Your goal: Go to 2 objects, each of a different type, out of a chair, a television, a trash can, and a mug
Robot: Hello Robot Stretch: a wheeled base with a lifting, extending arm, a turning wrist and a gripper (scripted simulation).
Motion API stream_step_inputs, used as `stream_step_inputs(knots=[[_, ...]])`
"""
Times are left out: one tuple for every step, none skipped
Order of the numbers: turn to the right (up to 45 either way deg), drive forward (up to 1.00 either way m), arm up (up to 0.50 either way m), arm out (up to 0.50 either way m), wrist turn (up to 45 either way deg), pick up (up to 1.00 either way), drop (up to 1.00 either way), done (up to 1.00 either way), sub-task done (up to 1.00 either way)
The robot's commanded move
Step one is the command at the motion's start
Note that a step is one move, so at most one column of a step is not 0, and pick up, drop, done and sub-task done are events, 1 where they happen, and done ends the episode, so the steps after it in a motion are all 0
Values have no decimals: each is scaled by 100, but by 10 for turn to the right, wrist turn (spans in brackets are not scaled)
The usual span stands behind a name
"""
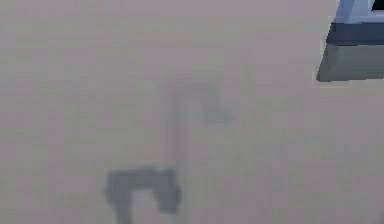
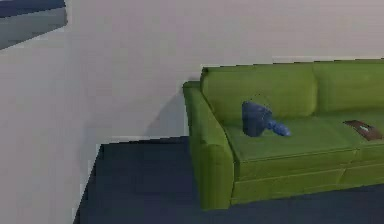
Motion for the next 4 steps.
stream_step_inputs(knots=[[-450,0,0,0,0,0,0,0,0],[-450,0,0,0,0,0,0,0,0],[-300,0,0,0,0,0,0,0,0],[0,100,0,0,0,0,0,0,0]])
